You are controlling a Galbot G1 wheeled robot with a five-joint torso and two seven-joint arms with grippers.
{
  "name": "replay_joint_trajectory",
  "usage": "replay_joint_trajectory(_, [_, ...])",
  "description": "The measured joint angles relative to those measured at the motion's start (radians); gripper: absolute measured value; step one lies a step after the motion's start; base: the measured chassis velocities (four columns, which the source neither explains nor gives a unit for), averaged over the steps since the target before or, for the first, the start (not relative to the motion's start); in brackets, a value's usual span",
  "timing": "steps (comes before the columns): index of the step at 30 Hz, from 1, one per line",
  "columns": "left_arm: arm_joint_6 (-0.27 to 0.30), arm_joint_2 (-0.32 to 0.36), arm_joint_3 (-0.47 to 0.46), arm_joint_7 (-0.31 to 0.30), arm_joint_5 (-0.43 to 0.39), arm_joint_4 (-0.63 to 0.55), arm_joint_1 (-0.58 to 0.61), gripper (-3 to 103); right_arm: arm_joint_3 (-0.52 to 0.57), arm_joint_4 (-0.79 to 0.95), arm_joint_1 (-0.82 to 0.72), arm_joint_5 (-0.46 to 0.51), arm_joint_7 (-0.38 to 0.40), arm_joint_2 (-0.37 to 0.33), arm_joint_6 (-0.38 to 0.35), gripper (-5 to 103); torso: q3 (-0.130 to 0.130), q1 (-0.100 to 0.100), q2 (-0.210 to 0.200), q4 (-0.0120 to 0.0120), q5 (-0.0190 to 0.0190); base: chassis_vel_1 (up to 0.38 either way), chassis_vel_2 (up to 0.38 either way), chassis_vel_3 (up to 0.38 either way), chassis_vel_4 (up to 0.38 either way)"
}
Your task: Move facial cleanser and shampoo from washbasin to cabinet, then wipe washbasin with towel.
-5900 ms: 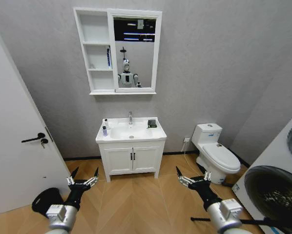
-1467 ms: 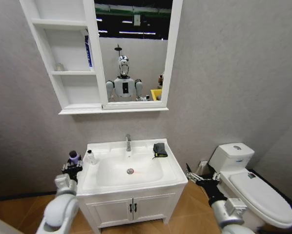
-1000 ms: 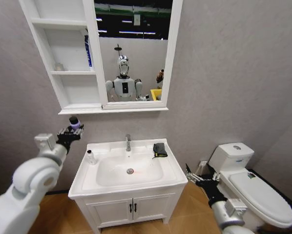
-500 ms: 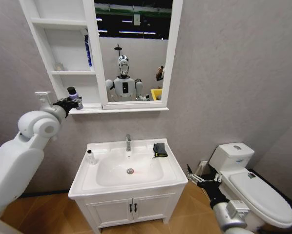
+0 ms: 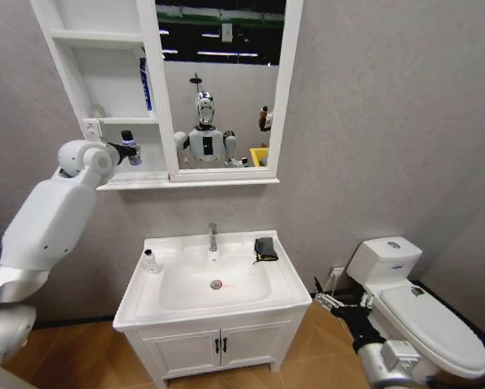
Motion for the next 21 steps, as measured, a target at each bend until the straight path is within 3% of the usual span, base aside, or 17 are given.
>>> replay_joint_trajectory(7, [-0.034,-0.036,-0.007,0.05,0.102,0.113,-0.015,43,0.024,-0.004,0.001,0.02,0.011,-0.007,0.005,100,0.0,0.0,0.0,-0.0004,0.0,0.0,0.0,0.0,0.0])
replay_joint_trajectory(21, [-0.034,-0.006,-0.017,0.052,0.099,0.114,0.002,43,0.019,-0.03,0.024,0.02,0.012,-0.013,0.011,100,0.0,0.0,0.0,-0.0002,0.0,0.0,0.0,0.0,0.0])
